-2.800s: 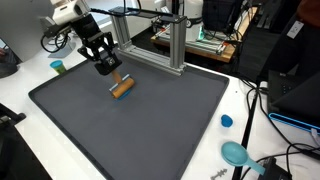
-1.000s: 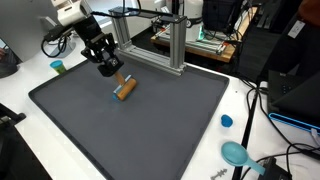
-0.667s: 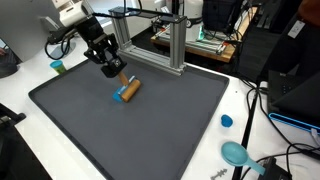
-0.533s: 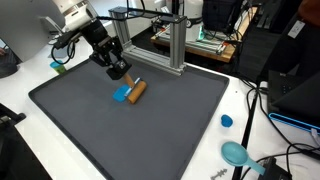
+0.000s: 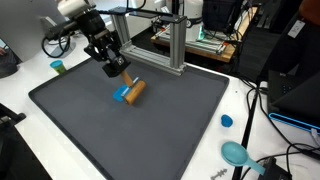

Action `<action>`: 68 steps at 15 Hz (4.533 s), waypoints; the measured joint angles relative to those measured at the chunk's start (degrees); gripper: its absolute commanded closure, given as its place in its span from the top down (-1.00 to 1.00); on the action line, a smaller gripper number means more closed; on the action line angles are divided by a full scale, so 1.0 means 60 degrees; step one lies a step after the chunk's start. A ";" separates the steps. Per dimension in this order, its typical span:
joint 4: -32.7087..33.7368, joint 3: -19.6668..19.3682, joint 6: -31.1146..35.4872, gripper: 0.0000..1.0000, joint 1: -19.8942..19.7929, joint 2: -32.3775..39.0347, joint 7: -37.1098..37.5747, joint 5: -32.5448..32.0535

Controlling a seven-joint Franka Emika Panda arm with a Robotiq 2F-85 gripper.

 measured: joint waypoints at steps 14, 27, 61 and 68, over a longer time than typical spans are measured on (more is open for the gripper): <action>-0.1668 -0.1001 0.1157 -0.57 0.0977 -0.2246 0.4867 -0.3018; -0.2153 -0.1146 -0.2175 -0.57 0.1154 -0.5290 0.6041 -0.1512; -0.4628 -0.1068 -0.0863 -0.57 0.1965 -0.6317 1.5697 -0.2376; -0.5612 -0.1317 -0.0655 -0.57 0.1621 -0.7188 1.7677 -0.2995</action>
